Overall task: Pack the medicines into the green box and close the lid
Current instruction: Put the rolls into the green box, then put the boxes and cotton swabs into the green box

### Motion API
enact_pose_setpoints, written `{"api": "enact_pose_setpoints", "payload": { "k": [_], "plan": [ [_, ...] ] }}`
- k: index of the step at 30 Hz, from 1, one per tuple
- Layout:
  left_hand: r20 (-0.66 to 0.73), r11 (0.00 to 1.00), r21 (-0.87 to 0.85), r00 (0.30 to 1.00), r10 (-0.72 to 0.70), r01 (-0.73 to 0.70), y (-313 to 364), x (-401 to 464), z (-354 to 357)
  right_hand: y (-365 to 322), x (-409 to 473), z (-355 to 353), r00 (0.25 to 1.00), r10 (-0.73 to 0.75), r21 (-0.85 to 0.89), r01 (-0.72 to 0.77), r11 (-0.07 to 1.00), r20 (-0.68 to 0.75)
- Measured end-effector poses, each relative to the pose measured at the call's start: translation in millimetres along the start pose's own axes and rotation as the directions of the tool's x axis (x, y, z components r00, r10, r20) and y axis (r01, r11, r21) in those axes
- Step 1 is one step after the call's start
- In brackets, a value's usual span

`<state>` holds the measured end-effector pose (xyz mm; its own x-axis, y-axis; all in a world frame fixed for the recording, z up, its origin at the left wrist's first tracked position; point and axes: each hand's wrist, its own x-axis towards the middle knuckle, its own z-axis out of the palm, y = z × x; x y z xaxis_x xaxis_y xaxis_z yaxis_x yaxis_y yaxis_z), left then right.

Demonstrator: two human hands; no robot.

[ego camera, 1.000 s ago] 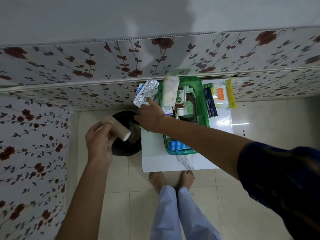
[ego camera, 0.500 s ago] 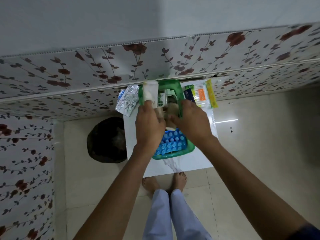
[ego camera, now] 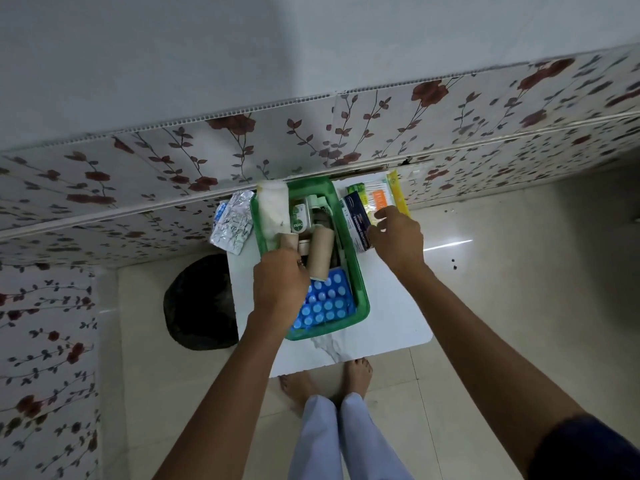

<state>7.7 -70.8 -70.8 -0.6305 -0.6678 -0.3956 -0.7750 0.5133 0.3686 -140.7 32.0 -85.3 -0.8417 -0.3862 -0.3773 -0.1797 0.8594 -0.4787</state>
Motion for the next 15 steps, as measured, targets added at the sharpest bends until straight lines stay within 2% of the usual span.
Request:
{"api": "enact_pose_setpoints", "payload": {
  "k": [2,4,6,10,13,15],
  "plan": [
    [-0.103,0.999,-0.049,0.995,-0.006,0.001,1,-2,-8,1,13,7,0.991,0.087,-0.111,-0.075,0.991,0.102],
    [-0.190,0.996,-0.090,0.982,-0.016,-0.001,0,-1,-14,0,20,13,0.985,0.080,-0.159,-0.056,0.986,0.150],
    [-0.197,0.997,-0.054,0.979,0.047,-0.059,-3,1,-15,-1,22,16,0.989,0.042,-0.174,-0.016,0.985,0.144],
    [-0.081,0.977,0.168,0.986,0.144,-0.128,-4,7,-7,3,9,1,0.999,-0.020,-0.091,0.016,0.996,-0.040],
    [-0.041,0.975,0.209,0.995,0.090,-0.079,1,10,-7,4,-8,-19,0.981,-0.090,0.032,0.097,0.995,-0.171],
    [-0.023,0.978,0.205,0.999,0.035,-0.029,5,13,-9,1,-19,-34,0.974,-0.142,0.110,0.163,0.980,-0.176]
  ]
}}
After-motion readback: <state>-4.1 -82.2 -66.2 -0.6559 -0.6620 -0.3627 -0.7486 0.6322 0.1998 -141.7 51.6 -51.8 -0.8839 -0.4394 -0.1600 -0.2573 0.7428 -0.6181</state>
